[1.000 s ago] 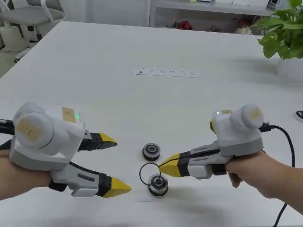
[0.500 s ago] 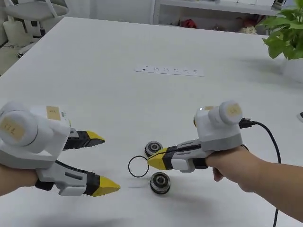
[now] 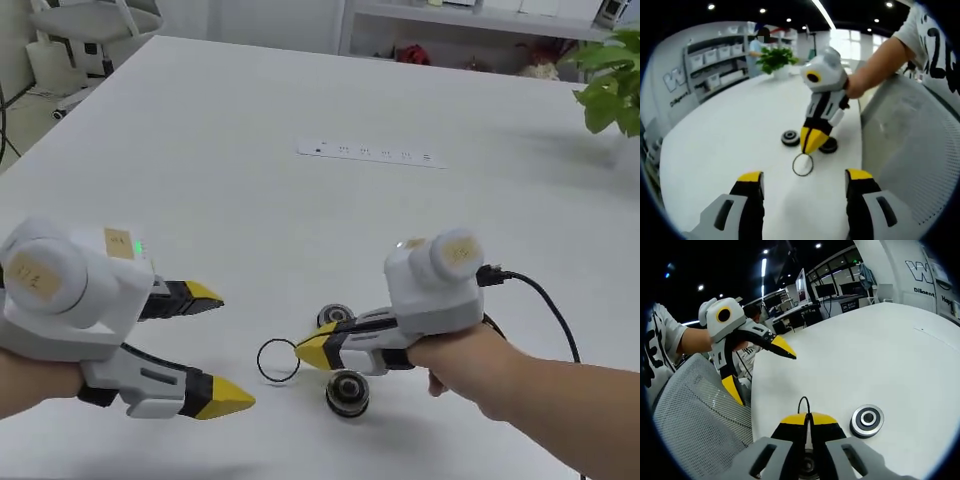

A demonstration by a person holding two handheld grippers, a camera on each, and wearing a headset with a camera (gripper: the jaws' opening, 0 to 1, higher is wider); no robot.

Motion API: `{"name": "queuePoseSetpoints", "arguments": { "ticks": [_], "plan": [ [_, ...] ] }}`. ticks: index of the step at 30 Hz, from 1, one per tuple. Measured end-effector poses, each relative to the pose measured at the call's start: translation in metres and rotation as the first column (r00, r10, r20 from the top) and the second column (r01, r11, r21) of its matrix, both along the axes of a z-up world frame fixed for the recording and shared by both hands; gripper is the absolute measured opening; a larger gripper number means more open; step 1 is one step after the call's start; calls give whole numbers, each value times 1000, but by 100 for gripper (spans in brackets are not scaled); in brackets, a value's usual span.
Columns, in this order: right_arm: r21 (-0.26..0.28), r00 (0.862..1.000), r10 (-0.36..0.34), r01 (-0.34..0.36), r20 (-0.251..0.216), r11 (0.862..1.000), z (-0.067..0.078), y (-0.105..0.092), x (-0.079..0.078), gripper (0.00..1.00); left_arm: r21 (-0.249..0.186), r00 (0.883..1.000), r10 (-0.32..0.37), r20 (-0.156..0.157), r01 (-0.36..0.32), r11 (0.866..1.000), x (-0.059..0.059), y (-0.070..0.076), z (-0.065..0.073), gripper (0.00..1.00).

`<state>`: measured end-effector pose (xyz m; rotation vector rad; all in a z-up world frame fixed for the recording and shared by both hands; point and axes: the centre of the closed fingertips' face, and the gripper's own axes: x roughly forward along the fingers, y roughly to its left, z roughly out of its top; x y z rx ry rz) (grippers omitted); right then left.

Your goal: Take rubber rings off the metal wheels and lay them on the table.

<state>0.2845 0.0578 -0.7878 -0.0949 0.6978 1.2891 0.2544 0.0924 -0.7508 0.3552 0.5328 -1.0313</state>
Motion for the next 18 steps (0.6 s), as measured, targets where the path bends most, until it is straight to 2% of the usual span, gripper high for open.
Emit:
{"name": "queuePoseSetpoints", "arguments": {
  "ticks": [7, 13, 18],
  "plan": [
    [-7, 1000, -3, 3, 24, 1000, 1, -2, 1, 13, 0, 1000, 2, -4, -2, 1000, 1, 0, -1, 66],
    [7, 1000, -9, 9, 14, 1000, 6, -4, -3, 21, 9, 1000, -9, -9, 9, 1000, 1, -4, -3, 67],
    [25, 1000, 0, -1, 31, 1000, 15, -9, -6, 26, 8, 1000, -26, -6, 26, 1000, 3, -11, -2, 67]
  ]
}}
